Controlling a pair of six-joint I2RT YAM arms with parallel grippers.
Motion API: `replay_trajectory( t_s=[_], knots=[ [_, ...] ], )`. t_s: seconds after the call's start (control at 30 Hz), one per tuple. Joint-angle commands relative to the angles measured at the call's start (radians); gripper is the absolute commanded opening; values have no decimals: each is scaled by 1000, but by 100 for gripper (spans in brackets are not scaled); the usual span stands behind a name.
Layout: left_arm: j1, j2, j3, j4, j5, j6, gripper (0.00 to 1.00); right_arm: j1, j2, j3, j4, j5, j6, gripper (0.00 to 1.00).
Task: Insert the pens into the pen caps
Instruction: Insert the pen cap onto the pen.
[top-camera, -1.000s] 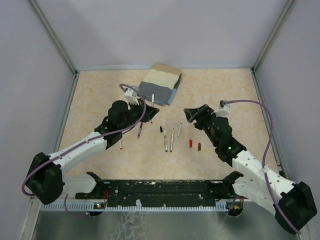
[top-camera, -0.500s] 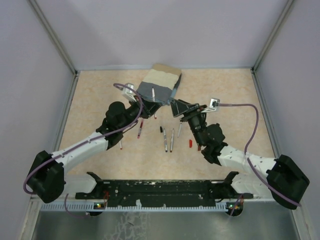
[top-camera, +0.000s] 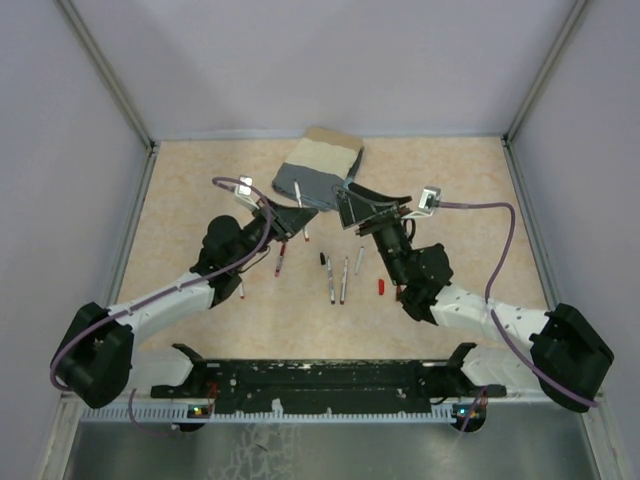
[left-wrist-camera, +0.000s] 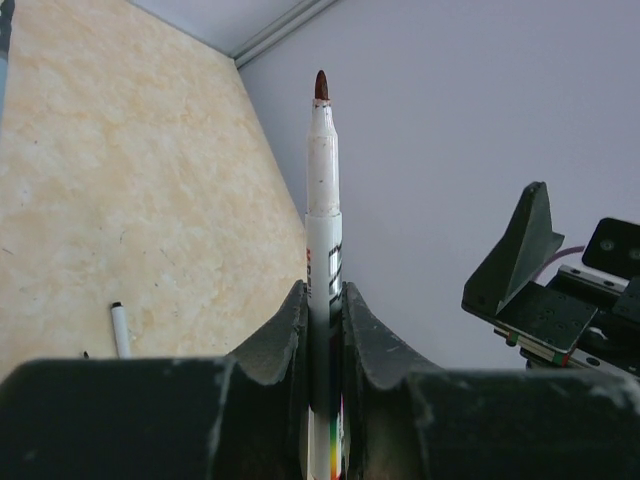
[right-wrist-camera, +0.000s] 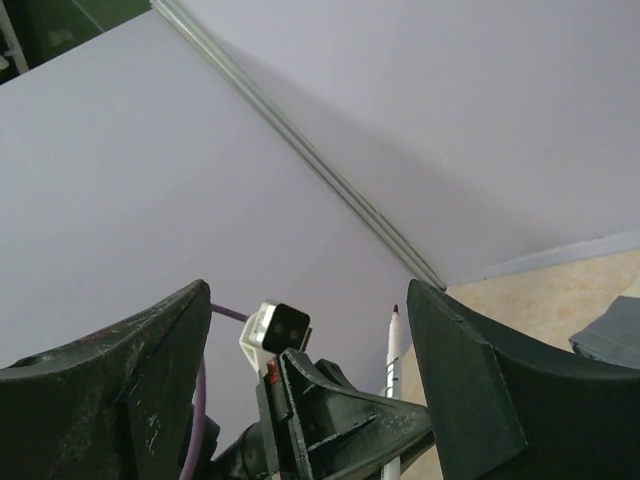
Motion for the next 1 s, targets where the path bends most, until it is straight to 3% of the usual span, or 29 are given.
replay_trajectory(
  t_s=[0.0,0.47,0.77,0.97],
  knots=[
    [11,-4,6,99,35,-96,0,10,-10,76,41,1,-41,79],
    [11,-45,20,44,46,-124,0,10,-23,92,1,14,20,80],
    [13,-68,19,18,33,-109,0,10,0,45,114,27,49,80],
    [13,-67,16,23,34,-116,0,10,-3,55,95,26,51,80]
  ],
)
